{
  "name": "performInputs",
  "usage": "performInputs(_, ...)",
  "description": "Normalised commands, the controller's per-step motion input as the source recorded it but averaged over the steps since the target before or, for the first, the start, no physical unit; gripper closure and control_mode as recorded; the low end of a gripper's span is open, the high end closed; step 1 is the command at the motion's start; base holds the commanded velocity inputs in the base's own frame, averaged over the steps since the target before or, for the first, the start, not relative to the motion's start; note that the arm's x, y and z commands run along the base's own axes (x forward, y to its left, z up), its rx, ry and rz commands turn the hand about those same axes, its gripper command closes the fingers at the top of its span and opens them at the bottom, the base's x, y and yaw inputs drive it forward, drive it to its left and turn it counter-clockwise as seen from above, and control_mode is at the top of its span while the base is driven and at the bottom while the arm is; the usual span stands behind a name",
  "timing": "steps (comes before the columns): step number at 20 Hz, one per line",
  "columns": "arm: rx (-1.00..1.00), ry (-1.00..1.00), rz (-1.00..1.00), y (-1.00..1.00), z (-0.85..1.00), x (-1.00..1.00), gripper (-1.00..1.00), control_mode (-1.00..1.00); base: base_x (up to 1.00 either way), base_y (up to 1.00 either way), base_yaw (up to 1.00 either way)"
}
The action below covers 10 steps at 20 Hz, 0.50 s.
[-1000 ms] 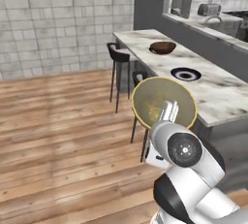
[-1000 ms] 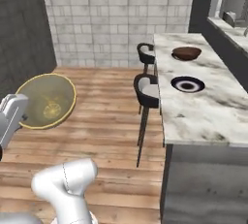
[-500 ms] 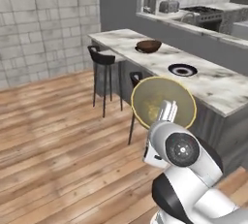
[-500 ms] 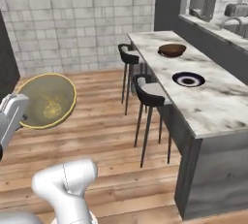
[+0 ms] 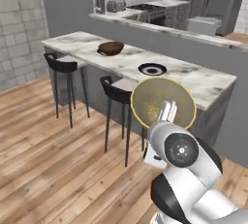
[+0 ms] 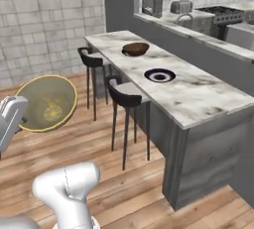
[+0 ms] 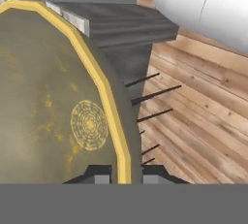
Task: Move the bowls from the cabinet to the plates on the dining table.
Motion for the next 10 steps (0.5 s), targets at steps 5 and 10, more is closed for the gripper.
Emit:
performInputs(5, 0.00, 0.00, 0.00, 0.00, 0.00, 0.00, 1.00, 1.00, 0.36, 0.34, -0.53)
performInputs(10, 0.00, 0.00, 0.00, 0.00, 0.00, 0.00, 1.00, 1.00, 0.29, 0.54, -0.52)
